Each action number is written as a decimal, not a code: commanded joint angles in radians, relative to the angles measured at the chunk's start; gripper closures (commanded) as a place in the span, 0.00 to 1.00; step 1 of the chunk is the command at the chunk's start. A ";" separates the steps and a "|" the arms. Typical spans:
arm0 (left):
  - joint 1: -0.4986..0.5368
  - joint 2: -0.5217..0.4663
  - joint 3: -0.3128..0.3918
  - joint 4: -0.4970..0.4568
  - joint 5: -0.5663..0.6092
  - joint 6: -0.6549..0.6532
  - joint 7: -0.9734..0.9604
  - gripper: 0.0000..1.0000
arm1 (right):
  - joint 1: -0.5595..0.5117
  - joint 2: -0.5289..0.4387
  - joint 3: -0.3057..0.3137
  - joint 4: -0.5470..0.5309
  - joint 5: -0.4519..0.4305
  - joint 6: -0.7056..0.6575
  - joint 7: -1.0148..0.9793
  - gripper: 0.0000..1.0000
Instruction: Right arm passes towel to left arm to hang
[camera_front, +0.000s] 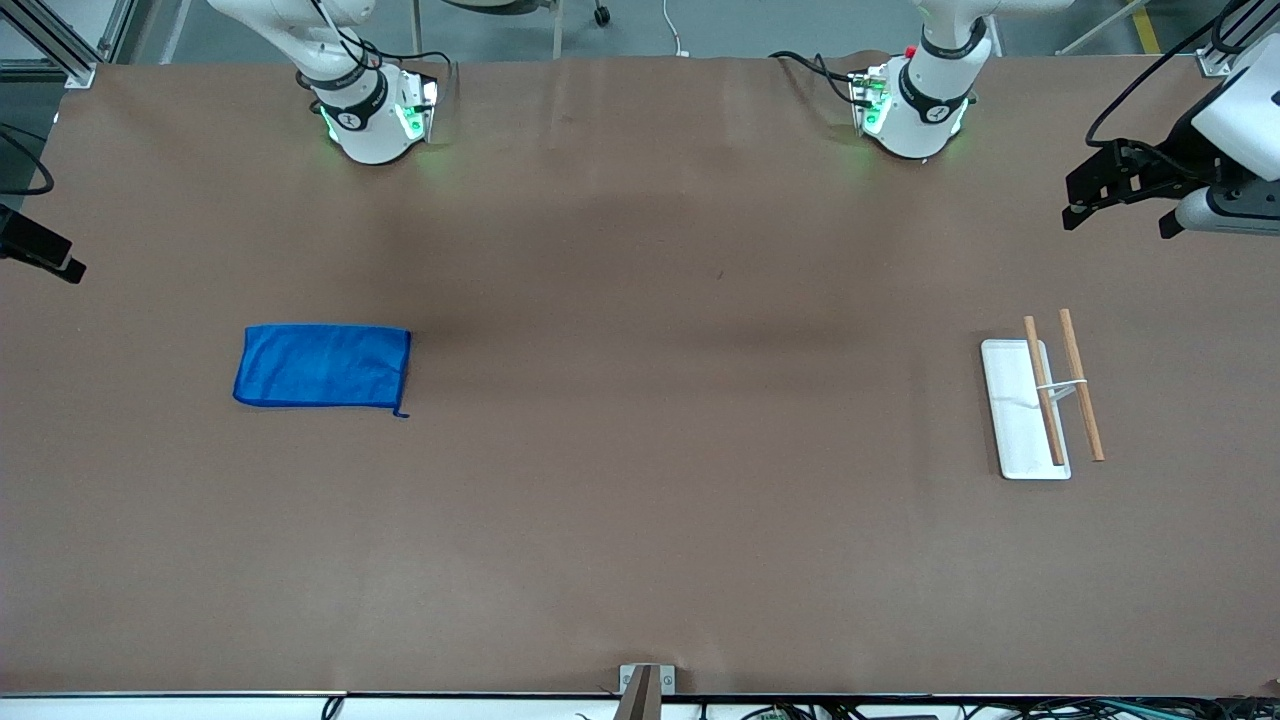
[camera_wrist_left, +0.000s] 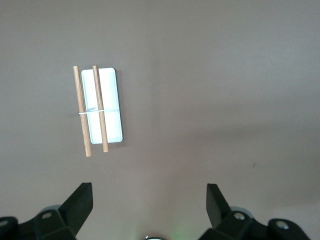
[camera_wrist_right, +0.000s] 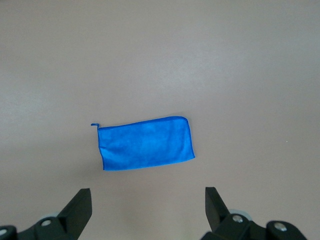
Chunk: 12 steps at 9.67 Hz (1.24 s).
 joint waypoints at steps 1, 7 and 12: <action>0.005 0.000 -0.007 -0.025 0.017 0.003 -0.003 0.00 | -0.011 -0.025 0.009 -0.023 0.013 0.004 0.003 0.00; 0.005 0.005 -0.004 -0.025 0.009 0.003 0.001 0.00 | -0.002 0.005 0.015 -0.032 0.001 0.006 -0.063 0.00; 0.003 0.014 -0.005 -0.011 0.015 0.005 -0.002 0.00 | 0.010 0.061 0.016 -0.398 0.001 0.377 -0.071 0.00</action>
